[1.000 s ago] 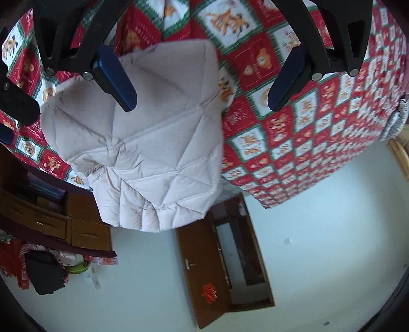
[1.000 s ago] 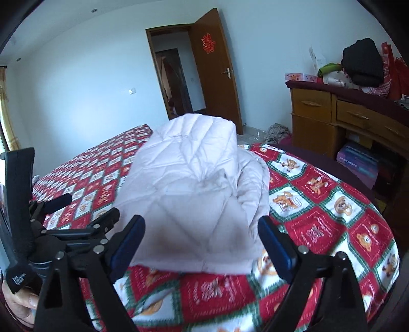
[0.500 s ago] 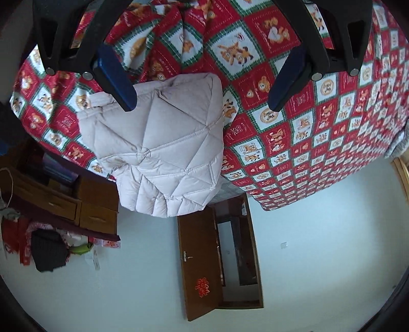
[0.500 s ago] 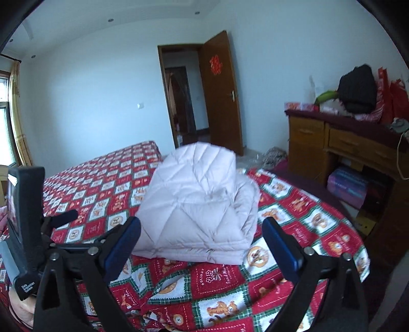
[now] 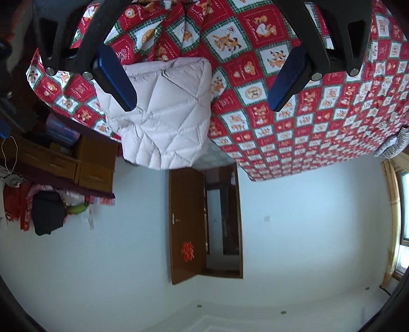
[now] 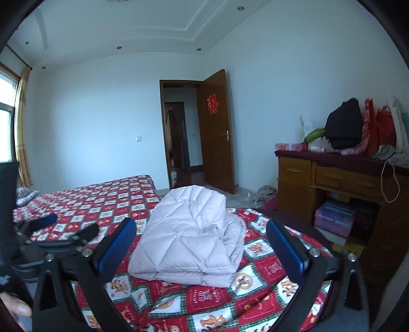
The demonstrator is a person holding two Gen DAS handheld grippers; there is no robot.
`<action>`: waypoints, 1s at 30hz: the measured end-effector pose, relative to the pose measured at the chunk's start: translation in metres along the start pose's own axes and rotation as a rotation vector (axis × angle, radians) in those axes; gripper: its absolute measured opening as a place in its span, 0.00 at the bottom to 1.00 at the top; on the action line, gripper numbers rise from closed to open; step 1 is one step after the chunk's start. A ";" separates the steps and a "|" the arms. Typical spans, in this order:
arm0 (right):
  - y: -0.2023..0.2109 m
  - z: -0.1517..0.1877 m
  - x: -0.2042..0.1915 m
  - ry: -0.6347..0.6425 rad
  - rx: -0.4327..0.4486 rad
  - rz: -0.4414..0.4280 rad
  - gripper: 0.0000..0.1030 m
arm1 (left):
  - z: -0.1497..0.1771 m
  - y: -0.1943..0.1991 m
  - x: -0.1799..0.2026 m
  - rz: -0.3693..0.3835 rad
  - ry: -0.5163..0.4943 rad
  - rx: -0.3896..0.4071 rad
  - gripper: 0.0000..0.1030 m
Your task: Fold large clothes
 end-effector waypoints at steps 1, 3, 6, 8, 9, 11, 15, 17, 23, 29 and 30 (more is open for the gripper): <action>0.001 0.000 0.000 -0.001 0.007 0.005 1.00 | -0.001 0.003 0.000 -0.006 -0.001 0.012 0.99; 0.004 -0.002 -0.001 0.005 0.019 0.014 1.00 | -0.004 0.009 0.001 -0.004 0.001 0.032 0.99; 0.010 -0.005 0.001 0.011 0.042 0.022 1.00 | -0.006 0.015 0.003 0.017 0.012 0.043 0.99; 0.014 -0.009 0.001 0.009 0.058 0.023 1.00 | -0.007 0.019 0.005 0.031 0.021 0.047 0.99; 0.015 -0.010 0.001 0.009 0.063 0.022 1.00 | -0.007 0.021 0.006 0.037 0.025 0.048 0.99; 0.018 -0.012 0.001 0.013 0.077 0.026 1.00 | -0.008 0.024 0.008 0.045 0.032 0.050 0.99; 0.022 -0.015 0.000 0.013 0.087 0.023 1.00 | -0.009 0.029 0.011 0.030 0.020 0.063 0.99; 0.025 -0.017 0.000 0.009 0.096 0.019 1.00 | -0.009 0.031 0.012 0.026 0.021 0.070 0.99; 0.031 -0.020 -0.001 0.007 0.116 0.011 1.00 | -0.013 0.037 0.011 0.016 0.023 0.095 0.99; 0.031 -0.020 -0.002 0.003 0.112 0.006 1.00 | -0.014 0.041 0.015 0.011 0.010 0.106 0.99; 0.031 -0.020 -0.001 0.002 0.111 0.005 1.00 | -0.014 0.041 0.015 0.011 0.008 0.106 0.99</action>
Point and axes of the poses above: each gripper's, at about its wrist camera, not at the fingertips, and y roughly against the way its jaws point, x to its right, z to its underside, the point moved 7 cm from there along -y, roughly the way its jaws point, and after that the axes turned 14 degrees about z, right-handed, at the moved point
